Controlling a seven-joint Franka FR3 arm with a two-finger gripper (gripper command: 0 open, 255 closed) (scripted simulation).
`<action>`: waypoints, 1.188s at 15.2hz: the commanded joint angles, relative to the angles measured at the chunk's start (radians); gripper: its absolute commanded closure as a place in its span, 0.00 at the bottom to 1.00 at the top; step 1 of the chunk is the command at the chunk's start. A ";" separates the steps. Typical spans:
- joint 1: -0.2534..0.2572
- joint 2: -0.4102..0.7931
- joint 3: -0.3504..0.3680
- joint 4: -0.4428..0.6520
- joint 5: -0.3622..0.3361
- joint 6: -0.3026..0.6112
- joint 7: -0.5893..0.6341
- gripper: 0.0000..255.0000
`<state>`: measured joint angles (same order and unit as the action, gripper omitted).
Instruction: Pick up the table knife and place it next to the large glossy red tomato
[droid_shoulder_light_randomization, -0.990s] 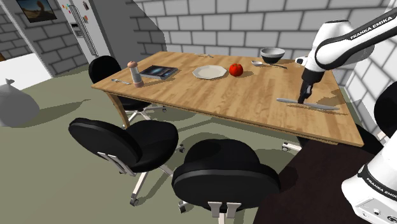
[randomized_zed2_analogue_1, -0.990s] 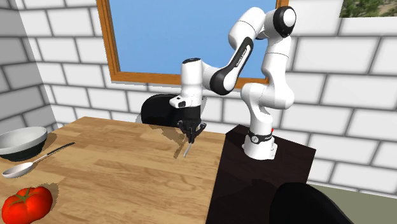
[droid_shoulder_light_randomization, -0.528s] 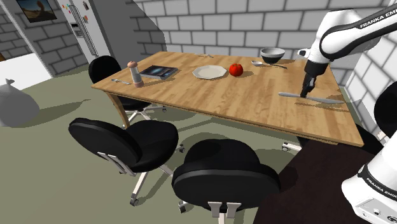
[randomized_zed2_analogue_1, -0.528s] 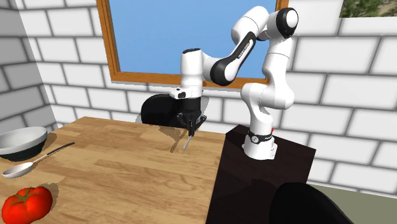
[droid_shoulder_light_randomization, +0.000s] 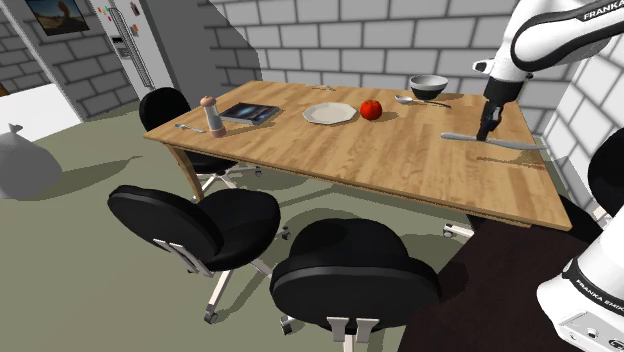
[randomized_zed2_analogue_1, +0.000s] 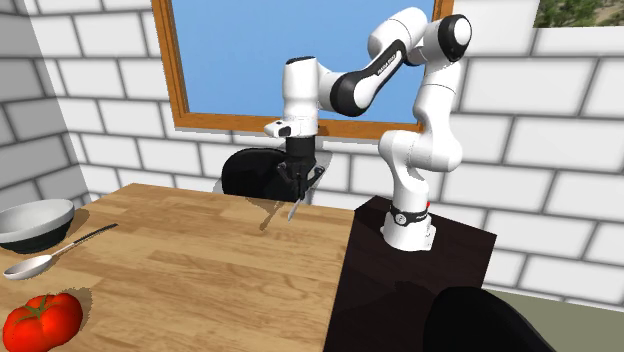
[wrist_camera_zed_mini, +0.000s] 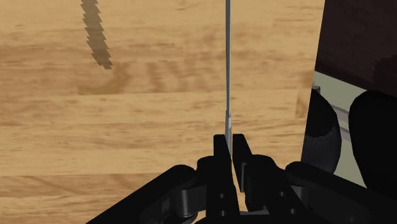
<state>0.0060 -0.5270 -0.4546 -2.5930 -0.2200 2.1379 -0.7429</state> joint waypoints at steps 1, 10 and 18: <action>0.000 -0.012 0.008 0.018 0.003 -0.031 0.004 1.00; 0.054 0.144 -0.018 0.205 0.067 -0.063 -0.031 1.00; 0.112 0.500 -0.083 0.539 0.248 -0.072 -0.150 1.00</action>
<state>0.1142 -0.0751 -0.5311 -2.0963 -0.0001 2.0671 -0.8761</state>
